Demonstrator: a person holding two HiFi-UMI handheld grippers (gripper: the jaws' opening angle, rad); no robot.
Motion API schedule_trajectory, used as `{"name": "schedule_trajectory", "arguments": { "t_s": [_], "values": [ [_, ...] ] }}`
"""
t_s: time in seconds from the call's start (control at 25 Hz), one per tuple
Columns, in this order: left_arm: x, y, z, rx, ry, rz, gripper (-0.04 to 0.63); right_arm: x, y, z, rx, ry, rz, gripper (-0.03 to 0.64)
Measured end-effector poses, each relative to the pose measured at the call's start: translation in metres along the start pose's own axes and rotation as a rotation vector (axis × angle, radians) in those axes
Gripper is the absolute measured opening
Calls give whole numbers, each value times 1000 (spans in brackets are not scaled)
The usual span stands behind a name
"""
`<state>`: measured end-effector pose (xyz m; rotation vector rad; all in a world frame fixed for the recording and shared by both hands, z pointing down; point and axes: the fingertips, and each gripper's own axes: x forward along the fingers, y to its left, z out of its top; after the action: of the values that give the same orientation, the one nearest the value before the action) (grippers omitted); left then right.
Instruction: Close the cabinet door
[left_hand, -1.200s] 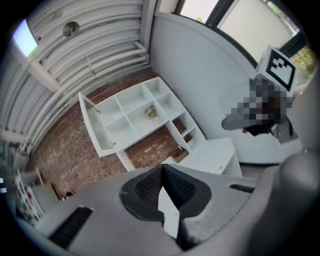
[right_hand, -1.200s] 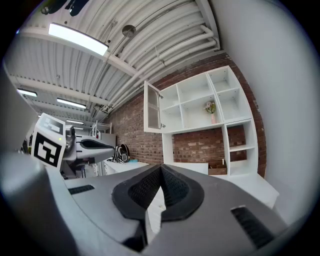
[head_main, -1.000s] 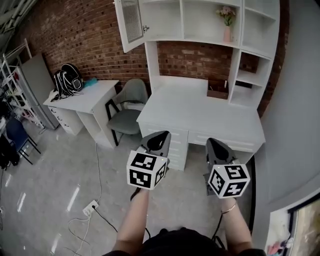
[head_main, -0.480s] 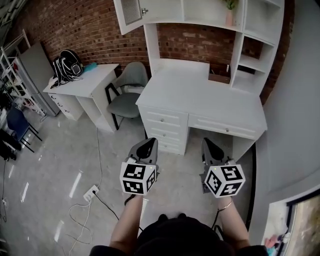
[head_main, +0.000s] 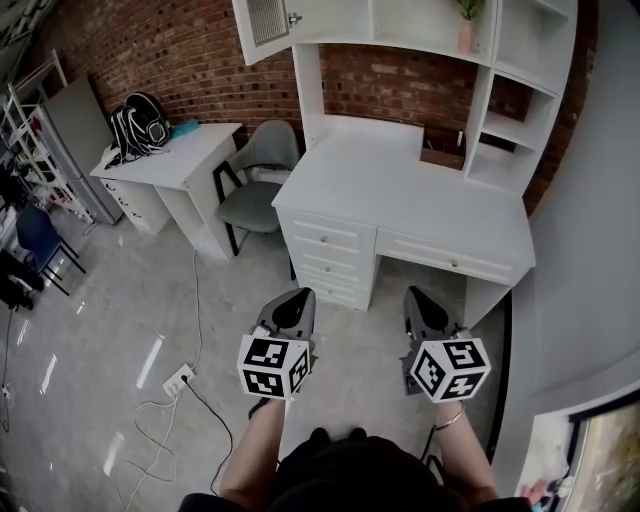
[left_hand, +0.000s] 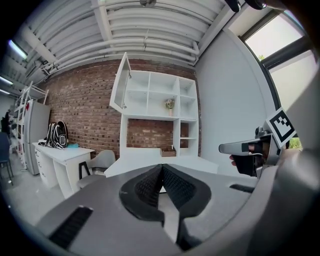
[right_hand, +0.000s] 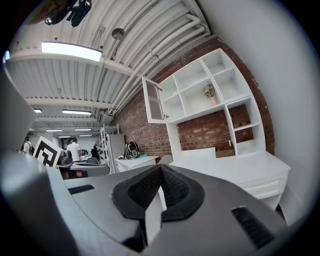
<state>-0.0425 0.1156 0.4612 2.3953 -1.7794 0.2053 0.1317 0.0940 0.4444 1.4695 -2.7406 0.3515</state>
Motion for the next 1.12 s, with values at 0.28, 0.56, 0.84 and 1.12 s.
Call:
{"name": "schedule_trajectory", "arguments": {
  "t_s": [0.28, 0.56, 0.84, 1.12],
  "values": [
    [11, 0, 5, 3, 6, 31, 8, 8, -19, 6, 6, -3, 9, 0],
    [32, 25, 12, 1, 4, 62, 8, 38, -29, 14, 12, -7, 11, 0],
    [93, 76, 4, -22, -1, 55, 8, 108, -46, 8, -3, 1, -5, 0],
    [174, 159, 33, -42, -11, 53, 8, 222, -56, 34, -17, 10, -9, 0]
  ]
}}
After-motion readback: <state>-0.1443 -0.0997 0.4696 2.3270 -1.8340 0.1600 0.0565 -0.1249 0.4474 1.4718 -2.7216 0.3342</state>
